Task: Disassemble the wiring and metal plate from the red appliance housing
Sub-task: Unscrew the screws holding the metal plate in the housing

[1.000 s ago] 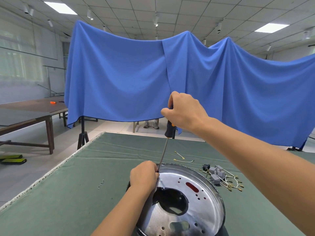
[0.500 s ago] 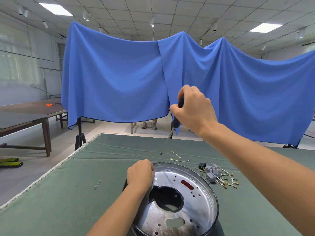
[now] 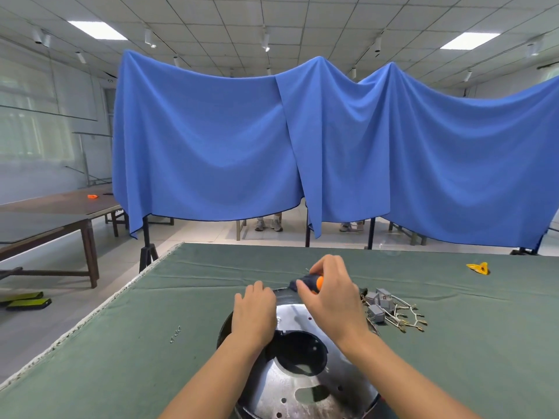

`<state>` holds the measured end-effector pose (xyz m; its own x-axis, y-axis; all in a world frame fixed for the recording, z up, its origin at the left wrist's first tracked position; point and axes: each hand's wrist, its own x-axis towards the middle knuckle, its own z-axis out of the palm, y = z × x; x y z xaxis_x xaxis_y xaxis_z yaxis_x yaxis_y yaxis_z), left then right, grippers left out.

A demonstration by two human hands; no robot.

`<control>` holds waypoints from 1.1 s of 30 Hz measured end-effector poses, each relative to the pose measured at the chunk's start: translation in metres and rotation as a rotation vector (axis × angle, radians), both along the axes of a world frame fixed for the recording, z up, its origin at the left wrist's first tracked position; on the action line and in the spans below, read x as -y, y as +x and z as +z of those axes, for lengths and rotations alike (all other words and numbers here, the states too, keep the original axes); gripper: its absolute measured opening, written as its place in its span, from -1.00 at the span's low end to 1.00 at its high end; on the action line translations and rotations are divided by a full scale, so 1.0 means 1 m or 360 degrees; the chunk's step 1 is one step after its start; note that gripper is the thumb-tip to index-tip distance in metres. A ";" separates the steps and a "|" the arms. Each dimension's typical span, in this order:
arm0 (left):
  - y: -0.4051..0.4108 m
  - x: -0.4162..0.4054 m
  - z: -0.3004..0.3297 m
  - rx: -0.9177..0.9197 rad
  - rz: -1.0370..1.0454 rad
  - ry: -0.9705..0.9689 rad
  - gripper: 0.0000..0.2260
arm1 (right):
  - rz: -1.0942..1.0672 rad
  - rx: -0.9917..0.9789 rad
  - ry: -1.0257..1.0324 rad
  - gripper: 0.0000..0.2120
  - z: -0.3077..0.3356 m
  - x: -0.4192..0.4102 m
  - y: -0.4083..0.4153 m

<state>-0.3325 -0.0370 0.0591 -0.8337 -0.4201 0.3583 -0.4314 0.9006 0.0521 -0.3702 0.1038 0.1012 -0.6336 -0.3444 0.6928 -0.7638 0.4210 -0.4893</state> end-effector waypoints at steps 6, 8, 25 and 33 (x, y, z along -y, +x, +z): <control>-0.005 -0.003 -0.001 0.0249 -0.0011 -0.0204 -0.66 | 0.0051 0.0397 0.0237 -0.75 -0.030 0.004 -0.001; -0.007 -0.001 0.001 0.0301 -0.0028 -0.0213 -0.66 | 0.0053 0.0521 0.0322 -0.73 -0.035 0.006 -0.003; 0.035 0.051 0.021 -0.0749 -0.0114 0.1006 -0.74 | 0.0092 0.0581 0.0440 -0.72 -0.041 0.006 -0.007; 0.092 0.067 -0.017 -0.1088 0.0178 0.2199 -0.72 | 0.0045 0.0501 0.0809 -0.68 -0.031 0.015 -0.009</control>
